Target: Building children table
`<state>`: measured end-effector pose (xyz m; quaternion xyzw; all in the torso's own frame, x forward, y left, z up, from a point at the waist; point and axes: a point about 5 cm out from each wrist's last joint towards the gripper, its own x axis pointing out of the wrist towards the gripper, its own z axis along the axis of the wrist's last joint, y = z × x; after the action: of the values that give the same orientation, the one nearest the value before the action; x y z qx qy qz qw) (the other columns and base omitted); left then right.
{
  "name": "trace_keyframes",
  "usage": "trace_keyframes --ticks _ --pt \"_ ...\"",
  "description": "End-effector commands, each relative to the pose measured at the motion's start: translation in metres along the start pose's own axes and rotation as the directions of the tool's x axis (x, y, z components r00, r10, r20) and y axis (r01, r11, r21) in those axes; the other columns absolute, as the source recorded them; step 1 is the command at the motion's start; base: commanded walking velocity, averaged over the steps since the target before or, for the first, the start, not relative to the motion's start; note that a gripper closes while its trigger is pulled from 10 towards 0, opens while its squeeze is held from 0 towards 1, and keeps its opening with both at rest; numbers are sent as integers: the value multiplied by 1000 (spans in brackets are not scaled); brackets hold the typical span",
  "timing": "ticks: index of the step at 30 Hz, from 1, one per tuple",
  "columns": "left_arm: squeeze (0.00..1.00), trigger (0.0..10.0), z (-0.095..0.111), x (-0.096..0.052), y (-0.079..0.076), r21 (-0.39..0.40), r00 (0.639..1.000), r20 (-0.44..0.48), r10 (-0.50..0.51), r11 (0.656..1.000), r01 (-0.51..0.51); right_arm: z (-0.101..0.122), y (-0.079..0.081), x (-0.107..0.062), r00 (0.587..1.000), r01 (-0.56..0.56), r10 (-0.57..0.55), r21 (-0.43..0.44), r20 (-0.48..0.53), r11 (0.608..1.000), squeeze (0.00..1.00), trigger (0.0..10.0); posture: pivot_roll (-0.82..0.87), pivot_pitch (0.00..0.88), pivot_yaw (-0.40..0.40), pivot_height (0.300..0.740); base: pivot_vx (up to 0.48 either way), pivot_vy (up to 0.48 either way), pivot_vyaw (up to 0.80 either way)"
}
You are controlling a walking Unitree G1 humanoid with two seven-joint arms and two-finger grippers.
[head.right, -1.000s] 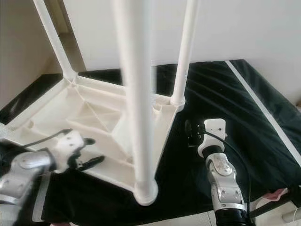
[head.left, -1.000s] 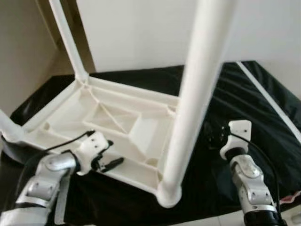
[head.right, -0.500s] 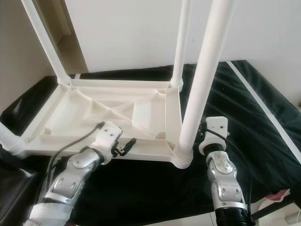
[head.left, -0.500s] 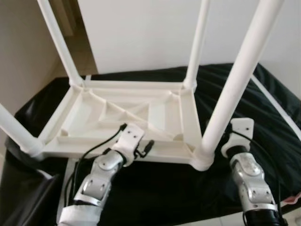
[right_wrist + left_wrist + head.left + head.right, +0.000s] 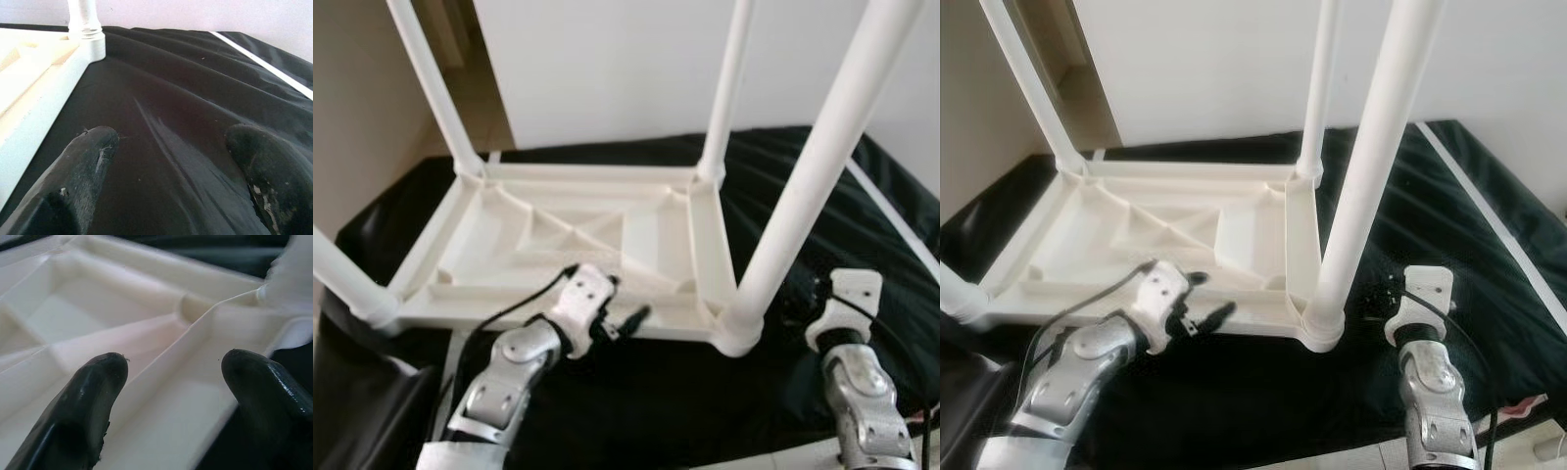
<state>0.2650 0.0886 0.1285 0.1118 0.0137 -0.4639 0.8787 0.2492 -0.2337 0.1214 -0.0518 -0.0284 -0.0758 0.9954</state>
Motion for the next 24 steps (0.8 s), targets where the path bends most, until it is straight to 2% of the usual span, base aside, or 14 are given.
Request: trace_keyframes --ticks 1,3,5,7,10,11,12,13,14,15,17,18,22,24 --pt "0 10000 -1 -4 -2 26 1000 -3 -19 999 19 -2 -6 -4 1000 9 -9 10 -18 1000 0 10000 -47 36 28 740 0 0 0" --pt "0 10000 5 -4 -6 31 999 26 -43 999 42 -2 -22 -20 998 -42 43 17 -54 999 0 10000 -52 34 30 740 0 0 0" --pt "0 10000 5 -4 -6 31 999 26 -43 999 42 -2 -22 -20 998 -42 43 17 -54 999 0 10000 -52 34 30 740 0 0 0" --pt "0 10000 10 -2 -6 25 997 47 -57 998 56 0 -25 -38 969 -230 228 -7 -99 973 0 10000 -67 29 35 740 0 0 0" --pt "0 10000 10 -1 -6 16 997 50 -63 998 62 1 -23 -45 944 -313 309 -20 -120 950 0 10000 -69 28 39 740 0 0 0" --pt "0 10000 11 -2 -6 -15 995 63 -82 996 83 5 -19 -51 908 -404 399 -16 -129 915 0 10000 -73 23 46 740 0 0 0" --pt "0 10000 11 -2 -6 -15 995 63 -82 996 83 5 -19 -51 908 -404 399 -16 -129 915 0 10000 -73 23 46 740 0 0 0" --pt "0 10000 12 -3 -7 -60 990 71 -119 991 123 10 -13 -55 854 -508 502 -8 -135 862 0 10000 -77 20 49 740 0 0 0" --pt "0 10000 12 -3 -7 -60 990 71 -119 991 123 10 -13 -55 854 -508 502 -8 -135 862 0 10000 -77 20 49 740 0 0 0" --pt "0 10000 12 -7 -9 -83 979 82 -187 978 193 19 -5 -60 769 -629 624 3 -139 777 0 10000 -76 17 47 740 0 0 0" --pt "0 10000 12 -7 -9 -83 979 82 -187 978 193 19 -5 -60 769 -629 624 3 -139 777 0 10000 -76 17 47 740 0 0 0" --pt "0 10000 11 -8 -10 -70 973 69 -220 972 224 22 -1 -60 734 -671 664 -1 -140 741 0 10000 -74 15 47 740 0 0 0" --pt "0 10000 9 -10 -12 -57 966 50 -253 965 255 25 3 -56 710 -698 691 -8 -134 716 0 10000 -73 16 46 740 0 0 0" --pt "0 10000 7 -12 -14 -32 959 23 -284 958 284 31 19 -44 650 -758 752 -17 -112 652 0 10000 -58 34 30 740 0 0 0"
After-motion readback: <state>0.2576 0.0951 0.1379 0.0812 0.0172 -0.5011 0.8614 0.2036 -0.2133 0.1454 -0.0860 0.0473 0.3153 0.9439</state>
